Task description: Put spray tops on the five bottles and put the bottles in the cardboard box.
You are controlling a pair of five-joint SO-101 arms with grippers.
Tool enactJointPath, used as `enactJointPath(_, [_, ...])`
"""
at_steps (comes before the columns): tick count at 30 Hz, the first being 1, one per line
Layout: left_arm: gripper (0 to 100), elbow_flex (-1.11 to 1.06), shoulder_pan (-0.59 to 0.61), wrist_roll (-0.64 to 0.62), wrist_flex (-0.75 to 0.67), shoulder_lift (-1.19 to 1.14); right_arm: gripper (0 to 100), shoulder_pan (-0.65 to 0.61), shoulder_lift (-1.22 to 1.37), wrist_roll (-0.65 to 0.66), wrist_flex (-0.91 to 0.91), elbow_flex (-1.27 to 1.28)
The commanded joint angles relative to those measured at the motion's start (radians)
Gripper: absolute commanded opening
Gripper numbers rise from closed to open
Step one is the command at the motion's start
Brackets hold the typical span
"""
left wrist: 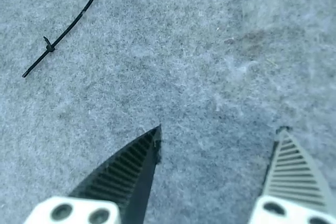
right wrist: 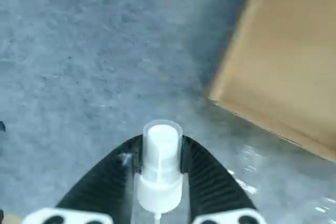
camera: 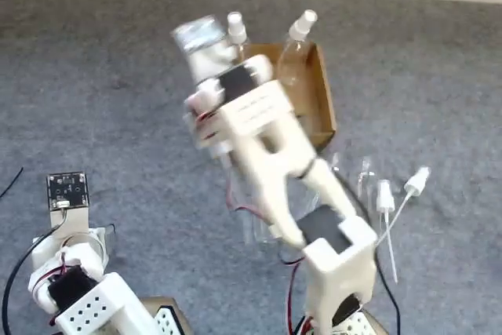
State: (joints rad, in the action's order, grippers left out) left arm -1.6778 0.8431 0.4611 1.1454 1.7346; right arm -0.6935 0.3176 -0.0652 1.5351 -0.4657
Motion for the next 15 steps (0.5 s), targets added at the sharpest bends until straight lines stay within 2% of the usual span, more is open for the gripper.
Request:
enactJointPath(1, [30, -0.024, -0.015, 0.003, 0.009, -0.002, 3.2, -0.068, 0.091, -0.069, -0.173, 0.061])
enactJointPath(8, [30, -0.024, -0.015, 0.003, 0.009, -0.002, 26.9, -0.084, 0.171, -0.075, -0.182, 0.059])
enactJointPath(12, [30, -0.024, -0.015, 0.003, 0.009, -0.002, 28.6, -0.082, 0.071, -0.072, -0.113, 0.059])
enactJointPath(15, [30, -0.024, -0.015, 0.003, 0.011, -0.002, 28.6, -0.021, -0.087, -0.068, 0.008, 0.059])
